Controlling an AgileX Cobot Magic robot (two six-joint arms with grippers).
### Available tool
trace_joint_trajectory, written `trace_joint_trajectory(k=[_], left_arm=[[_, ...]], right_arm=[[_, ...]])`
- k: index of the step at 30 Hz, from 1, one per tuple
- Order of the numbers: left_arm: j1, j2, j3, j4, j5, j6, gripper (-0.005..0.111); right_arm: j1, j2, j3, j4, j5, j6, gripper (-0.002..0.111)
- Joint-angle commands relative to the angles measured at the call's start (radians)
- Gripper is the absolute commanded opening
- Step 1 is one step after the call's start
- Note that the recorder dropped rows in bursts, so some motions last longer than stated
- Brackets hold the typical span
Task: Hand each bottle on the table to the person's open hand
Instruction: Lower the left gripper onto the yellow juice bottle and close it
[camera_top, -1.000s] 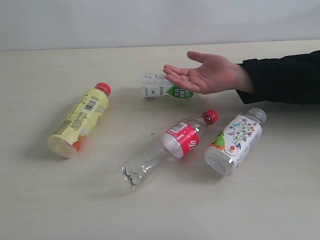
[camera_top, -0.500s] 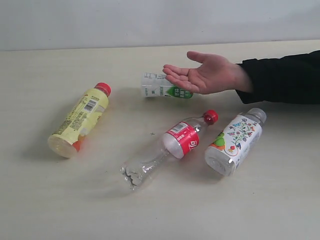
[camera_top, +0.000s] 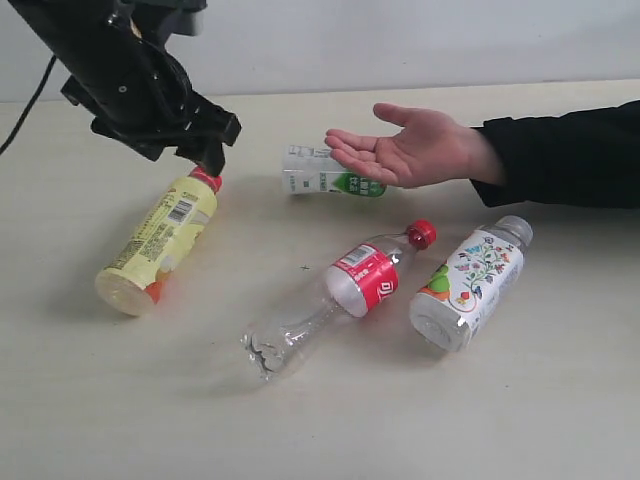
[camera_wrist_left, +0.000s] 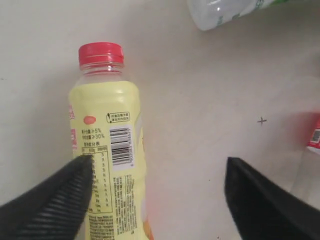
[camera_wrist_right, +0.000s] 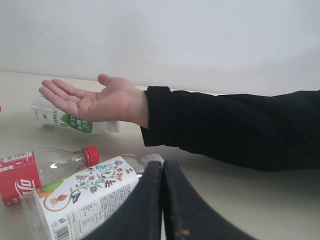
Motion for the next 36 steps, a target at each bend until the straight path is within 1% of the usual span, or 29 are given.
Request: trace_joint_trajectory(k=[1, 3, 12, 27, 29, 32, 34, 35, 36], left_arm=[[-0.007, 0.046, -0.026, 0.027, -0.020, 0.003, 0.088], [-0.002, 0.064, -0.026, 0.039, -0.045, 0.003, 0.087], [0.043, 0.143, -0.026, 0.052, -0.042, 0.003, 0.087], [0.052, 0.305, -0.026, 0.055, -0.033, 0.011, 0.087], [0.052, 0.308, -0.026, 0.055, -0.033, 0.011, 0.077], [0.052, 0.308, -0.026, 0.055, -0.031, 0.011, 0.043], [0.052, 0.306, -0.026, 0.061, -0.029, 0.011, 0.015], [0.052, 0.303, -0.026, 0.061, -0.027, 0.011, 0.004], [0.052, 0.297, -0.026, 0.065, -0.025, 0.019, 0.000]], right_arm=[[-0.003, -0.006, 0.005, 0.005, -0.005, -0.004, 0.000], [-0.003, -0.006, 0.005, 0.005, -0.005, -0.004, 0.000], [-0.003, -0.006, 0.005, 0.005, -0.005, -0.004, 0.000], [-0.003, -0.006, 0.005, 0.005, -0.005, -0.004, 0.000], [-0.003, -0.006, 0.005, 0.005, -0.005, -0.004, 0.000], [-0.003, -0.006, 0.005, 0.005, -0.005, -0.004, 0.000], [-0.003, -0.006, 0.005, 0.005, -0.005, -0.004, 0.000], [-0.003, -0.006, 0.005, 0.005, -0.005, -0.004, 0.000], [-0.003, -0.006, 0.005, 0.005, -0.005, -0.004, 0.000]])
